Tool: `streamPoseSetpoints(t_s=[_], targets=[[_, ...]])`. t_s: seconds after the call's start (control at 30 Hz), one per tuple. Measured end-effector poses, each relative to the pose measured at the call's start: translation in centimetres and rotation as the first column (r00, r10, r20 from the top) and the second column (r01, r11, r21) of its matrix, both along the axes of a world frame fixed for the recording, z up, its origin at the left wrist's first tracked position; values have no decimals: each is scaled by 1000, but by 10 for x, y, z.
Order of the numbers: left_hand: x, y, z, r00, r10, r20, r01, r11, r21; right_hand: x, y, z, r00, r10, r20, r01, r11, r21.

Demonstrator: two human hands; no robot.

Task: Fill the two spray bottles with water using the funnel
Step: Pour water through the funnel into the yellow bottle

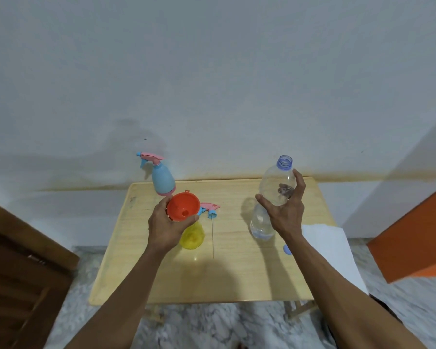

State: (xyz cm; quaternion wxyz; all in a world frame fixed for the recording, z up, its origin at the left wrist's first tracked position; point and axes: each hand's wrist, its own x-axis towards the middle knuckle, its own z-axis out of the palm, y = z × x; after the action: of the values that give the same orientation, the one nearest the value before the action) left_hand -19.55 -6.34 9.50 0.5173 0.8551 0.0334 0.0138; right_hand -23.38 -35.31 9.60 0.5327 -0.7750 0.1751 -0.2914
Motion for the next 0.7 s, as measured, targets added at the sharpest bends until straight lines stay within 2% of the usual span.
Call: streamPoseSetpoints(t_s=[0.33,0.7], targets=[[0,1,1,1000,-15,-12,15,1000,16,-10,3,-2,997,51,-55,-50,999,22],[-4,-1,0,1000,-13,-15,13,1000,4,-15,-10,-2,994,36,-101,-36,999,8]])
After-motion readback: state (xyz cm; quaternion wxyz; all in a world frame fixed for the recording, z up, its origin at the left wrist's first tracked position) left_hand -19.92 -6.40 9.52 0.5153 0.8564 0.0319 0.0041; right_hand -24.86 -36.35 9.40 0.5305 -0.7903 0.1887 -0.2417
